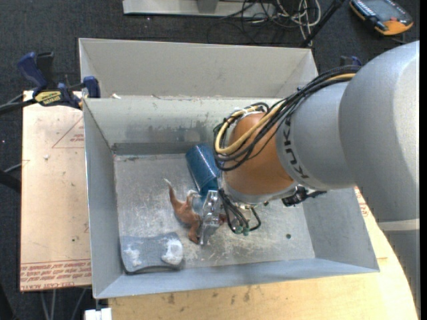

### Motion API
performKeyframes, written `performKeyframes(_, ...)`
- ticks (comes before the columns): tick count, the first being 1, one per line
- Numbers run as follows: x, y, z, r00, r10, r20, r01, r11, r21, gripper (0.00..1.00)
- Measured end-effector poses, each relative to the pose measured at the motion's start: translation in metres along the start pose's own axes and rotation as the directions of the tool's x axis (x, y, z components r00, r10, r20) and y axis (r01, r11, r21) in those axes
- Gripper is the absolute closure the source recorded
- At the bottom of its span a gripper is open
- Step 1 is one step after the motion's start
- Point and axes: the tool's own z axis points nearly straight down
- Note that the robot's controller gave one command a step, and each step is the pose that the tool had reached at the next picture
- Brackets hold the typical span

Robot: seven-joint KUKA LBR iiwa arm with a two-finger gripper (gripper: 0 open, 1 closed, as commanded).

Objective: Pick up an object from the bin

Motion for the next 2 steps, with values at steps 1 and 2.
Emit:
performKeyframes(1,0.000,0.000,0.000,1.000,0.000,0.000,0.000,1.000,0.000,1.00)
performKeyframes(2,0.005,0.014,-0.136,1.000,-0.024,-0.006,0.024,1.000,0.002,1.00)
